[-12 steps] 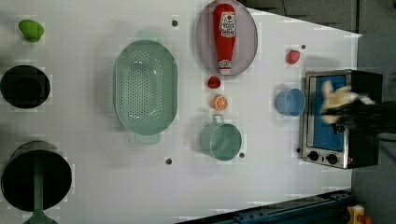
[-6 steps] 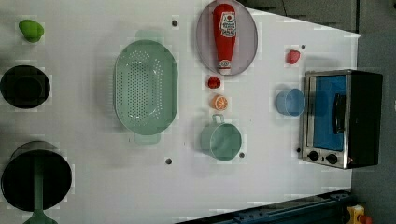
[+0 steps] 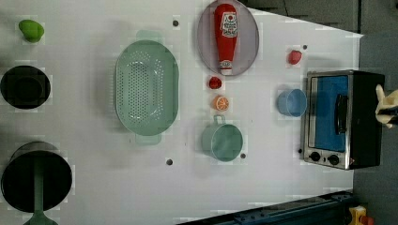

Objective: Pick banana from table and place on oven.

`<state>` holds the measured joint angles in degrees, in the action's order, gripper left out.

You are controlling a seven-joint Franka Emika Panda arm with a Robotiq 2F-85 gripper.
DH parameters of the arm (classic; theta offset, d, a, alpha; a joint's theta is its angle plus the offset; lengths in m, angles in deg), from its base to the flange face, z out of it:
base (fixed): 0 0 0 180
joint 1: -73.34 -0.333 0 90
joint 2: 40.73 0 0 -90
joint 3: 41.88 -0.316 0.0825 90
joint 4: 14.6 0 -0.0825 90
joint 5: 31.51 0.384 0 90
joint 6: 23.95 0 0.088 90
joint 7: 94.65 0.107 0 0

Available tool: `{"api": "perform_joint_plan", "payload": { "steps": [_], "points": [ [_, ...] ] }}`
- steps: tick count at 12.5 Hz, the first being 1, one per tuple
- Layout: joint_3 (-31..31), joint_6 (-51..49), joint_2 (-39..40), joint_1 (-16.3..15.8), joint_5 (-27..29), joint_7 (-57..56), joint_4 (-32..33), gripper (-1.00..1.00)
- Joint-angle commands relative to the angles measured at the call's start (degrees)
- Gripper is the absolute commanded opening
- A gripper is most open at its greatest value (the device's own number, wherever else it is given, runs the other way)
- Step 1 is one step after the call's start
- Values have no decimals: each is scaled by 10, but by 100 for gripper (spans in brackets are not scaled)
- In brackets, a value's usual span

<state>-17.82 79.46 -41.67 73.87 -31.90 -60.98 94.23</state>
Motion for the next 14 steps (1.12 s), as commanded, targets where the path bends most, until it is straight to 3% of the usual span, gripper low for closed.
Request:
{"api": "perform_joint_plan", "payload": {
  "steps": [1, 4, 6, 13, 14],
  "points": [
    [79, 60, 22, 26, -2, -214, -11, -62],
    [121, 127, 68, 27, 0, -323, -13, -62],
    [122, 132, 82, 26, 0, -337, -13, -55],
    [113, 135, 82, 24, 0, -338, -16, 100],
    [109, 132, 78, 21, 0, -338, -22, 100]
  ]
}}
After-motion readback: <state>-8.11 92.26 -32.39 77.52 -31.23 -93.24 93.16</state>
